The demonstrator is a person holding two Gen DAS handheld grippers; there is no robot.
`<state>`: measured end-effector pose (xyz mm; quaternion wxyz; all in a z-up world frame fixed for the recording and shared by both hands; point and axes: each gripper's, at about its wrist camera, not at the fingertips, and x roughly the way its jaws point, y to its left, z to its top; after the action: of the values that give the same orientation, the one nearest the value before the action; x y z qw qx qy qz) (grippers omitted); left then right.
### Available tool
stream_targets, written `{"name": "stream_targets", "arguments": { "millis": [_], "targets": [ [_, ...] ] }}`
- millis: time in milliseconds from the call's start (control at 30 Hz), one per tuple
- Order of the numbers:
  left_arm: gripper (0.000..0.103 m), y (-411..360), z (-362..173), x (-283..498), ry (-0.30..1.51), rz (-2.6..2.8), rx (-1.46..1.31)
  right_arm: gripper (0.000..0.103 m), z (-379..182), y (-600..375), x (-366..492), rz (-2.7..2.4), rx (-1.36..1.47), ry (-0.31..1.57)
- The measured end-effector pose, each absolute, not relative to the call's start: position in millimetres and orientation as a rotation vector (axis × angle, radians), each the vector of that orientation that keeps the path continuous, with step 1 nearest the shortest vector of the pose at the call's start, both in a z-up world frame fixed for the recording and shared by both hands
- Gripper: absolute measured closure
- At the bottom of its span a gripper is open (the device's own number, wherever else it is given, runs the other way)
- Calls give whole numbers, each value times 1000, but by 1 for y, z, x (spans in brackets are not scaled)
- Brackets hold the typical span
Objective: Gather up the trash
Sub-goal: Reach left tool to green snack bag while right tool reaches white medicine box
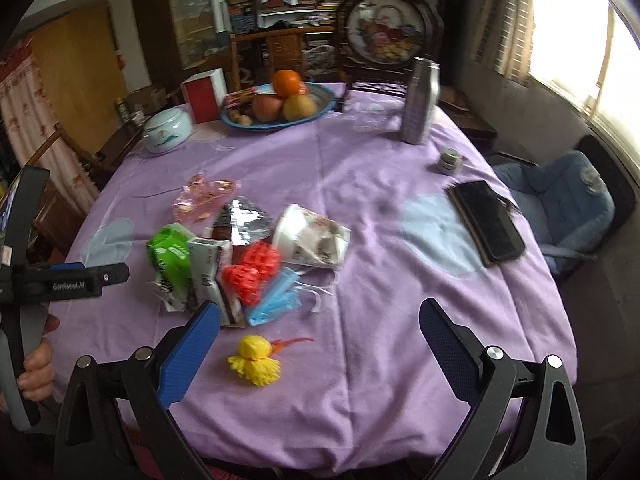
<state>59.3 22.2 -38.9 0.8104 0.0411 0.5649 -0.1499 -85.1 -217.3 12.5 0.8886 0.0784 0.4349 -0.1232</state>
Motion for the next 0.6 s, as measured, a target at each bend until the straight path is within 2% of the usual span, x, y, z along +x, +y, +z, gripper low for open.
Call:
{"name": "stream_targets", "arguments": {
  "millis": [267, 600],
  "targets": [
    [5, -18, -79, 87, 1249, -326, 189, 5, 9, -240, -96, -342, 217, 903],
    [6, 86, -60, 54, 1209, -137, 119, 6, 4, -199, -51, -140, 137, 931]
  ]
}}
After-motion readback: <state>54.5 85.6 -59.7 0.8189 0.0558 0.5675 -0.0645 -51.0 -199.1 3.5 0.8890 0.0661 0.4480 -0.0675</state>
